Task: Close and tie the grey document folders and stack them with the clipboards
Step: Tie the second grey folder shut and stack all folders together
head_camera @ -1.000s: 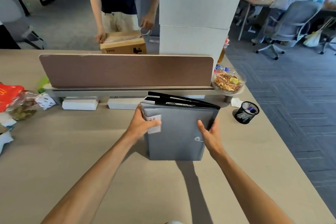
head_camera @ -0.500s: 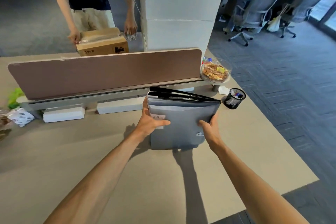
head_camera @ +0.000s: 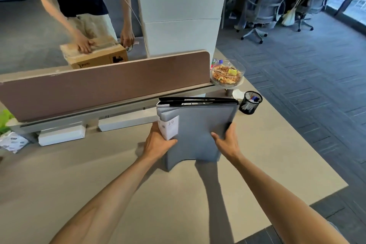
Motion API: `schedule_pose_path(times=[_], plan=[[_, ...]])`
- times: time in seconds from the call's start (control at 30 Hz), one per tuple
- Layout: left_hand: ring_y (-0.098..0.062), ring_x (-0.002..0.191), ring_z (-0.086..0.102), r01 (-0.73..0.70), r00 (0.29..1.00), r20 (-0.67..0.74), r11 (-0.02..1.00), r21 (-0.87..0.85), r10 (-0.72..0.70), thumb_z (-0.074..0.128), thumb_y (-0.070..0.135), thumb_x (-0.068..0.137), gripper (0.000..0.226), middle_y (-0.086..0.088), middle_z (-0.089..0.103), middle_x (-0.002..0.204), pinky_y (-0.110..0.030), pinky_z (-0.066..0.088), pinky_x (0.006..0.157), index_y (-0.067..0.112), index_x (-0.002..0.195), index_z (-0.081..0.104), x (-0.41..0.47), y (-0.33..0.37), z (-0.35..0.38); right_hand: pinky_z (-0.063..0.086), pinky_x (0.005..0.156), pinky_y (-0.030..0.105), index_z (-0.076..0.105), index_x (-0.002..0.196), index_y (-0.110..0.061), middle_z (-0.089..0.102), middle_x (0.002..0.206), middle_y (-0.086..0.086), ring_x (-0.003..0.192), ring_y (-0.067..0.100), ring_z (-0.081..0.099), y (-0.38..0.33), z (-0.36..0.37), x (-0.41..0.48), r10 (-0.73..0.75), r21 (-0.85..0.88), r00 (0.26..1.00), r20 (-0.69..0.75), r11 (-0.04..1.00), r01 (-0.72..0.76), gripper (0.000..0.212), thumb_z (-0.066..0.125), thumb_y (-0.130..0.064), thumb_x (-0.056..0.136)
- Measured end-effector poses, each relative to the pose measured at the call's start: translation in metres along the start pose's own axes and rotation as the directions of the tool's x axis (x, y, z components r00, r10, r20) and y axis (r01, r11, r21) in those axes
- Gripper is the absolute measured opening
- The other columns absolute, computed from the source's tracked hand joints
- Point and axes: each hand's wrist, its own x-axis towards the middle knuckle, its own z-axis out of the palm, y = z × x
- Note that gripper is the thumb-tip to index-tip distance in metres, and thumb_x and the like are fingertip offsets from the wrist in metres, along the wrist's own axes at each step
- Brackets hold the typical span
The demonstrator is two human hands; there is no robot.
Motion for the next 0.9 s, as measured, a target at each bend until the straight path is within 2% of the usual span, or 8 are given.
schedule_pose_path(times=[0.13,0.3,0.4,0.47,0.57,0.73,0.8,0.9], plan=[[-0.025,0.113,0.055,0.016,1.000,0.024,0.994,0.108,-0.019,0.080,0.024,0.069,0.076,-0.004,0.053,0.123,-0.029,0.039,0.075,0.012,0.130,0.036,0.014,0.037,0.033,0.048,0.096,0.046,0.038,0.124,-0.011,0.051,0.121,0.009,0.113,0.027,0.054,0.020,-0.030,0.032,0.007,0.012,1.000,0.020,1.000,-0.007,0.063,0.075,-0.023,0.074],[-0.027,0.115,0.056,0.141,0.975,0.148,0.974,0.176,-0.167,0.075,0.045,0.057,0.093,-0.006,0.050,0.134,-0.040,0.050,0.087,0.019,0.134,0.028,0.033,0.069,0.095,0.048,0.100,0.043,0.030,0.136,-0.009,0.050,0.128,0.008,0.114,0.023,0.055,0.058,-0.076,0.073,0.066,0.086,0.995,0.076,0.994,-0.073,0.081,0.076,-0.009,0.071],[-0.029,0.116,0.056,0.226,0.944,0.195,0.953,0.200,-0.265,0.070,0.050,0.057,0.093,-0.004,0.052,0.135,-0.043,0.049,0.094,0.020,0.134,0.027,0.044,0.075,0.132,0.049,0.098,0.044,0.028,0.137,-0.005,0.051,0.126,0.011,0.111,0.024,0.057,0.086,-0.089,0.096,0.111,0.116,0.985,0.135,0.985,-0.127,0.081,0.074,-0.003,0.071],[-0.028,0.115,0.057,0.281,0.926,0.195,0.935,0.214,-0.323,0.068,0.053,0.056,0.089,-0.004,0.055,0.132,-0.042,0.049,0.094,0.019,0.130,0.031,0.048,0.077,0.150,0.052,0.093,0.045,0.035,0.132,-0.006,0.056,0.121,0.013,0.106,0.026,0.060,0.101,-0.092,0.109,0.152,0.095,0.972,0.181,0.981,-0.171,0.074,0.074,-0.003,0.069],[-0.027,0.113,0.058,0.352,0.909,0.153,0.912,0.211,-0.387,0.067,0.053,0.061,0.084,-0.004,0.057,0.129,-0.038,0.050,0.091,0.017,0.129,0.035,0.052,0.075,0.172,0.055,0.087,0.046,0.045,0.119,-0.014,0.059,0.115,0.012,0.100,0.027,0.061,0.118,-0.093,0.129,0.221,-0.020,0.948,0.228,0.975,-0.222,0.066,0.075,-0.016,0.061],[-0.028,0.117,0.056,0.438,0.862,0.180,0.876,0.202,-0.473,0.064,0.056,0.063,0.092,-0.006,0.053,0.133,-0.040,0.048,0.096,0.016,0.137,0.028,0.063,0.064,0.200,0.047,0.099,0.042,0.035,0.136,-0.014,0.045,0.126,0.013,0.111,0.030,0.052,0.140,-0.089,0.158,0.285,-0.152,0.901,0.326,0.957,-0.248,0.078,0.073,-0.023,0.069],[-0.028,0.117,0.056,0.456,0.853,0.185,0.869,0.193,-0.489,0.063,0.056,0.063,0.094,-0.006,0.053,0.134,-0.040,0.048,0.097,0.016,0.140,0.025,0.070,0.065,0.207,0.046,0.096,0.036,0.034,0.136,-0.011,0.044,0.125,0.015,0.109,0.030,0.050,0.145,-0.088,0.170,0.281,-0.184,0.895,0.347,0.956,-0.229,0.073,0.071,-0.020,0.073],[-0.028,0.117,0.055,0.461,0.857,0.164,0.869,0.178,-0.488,0.063,0.053,0.067,0.090,-0.007,0.051,0.135,-0.039,0.048,0.095,0.015,0.139,0.025,0.084,0.073,0.214,0.048,0.085,0.035,0.038,0.129,-0.009,0.046,0.117,0.016,0.096,0.029,0.052,0.150,-0.083,0.189,0.298,-0.206,0.892,0.339,0.949,-0.239,0.064,0.069,-0.018,0.073]])
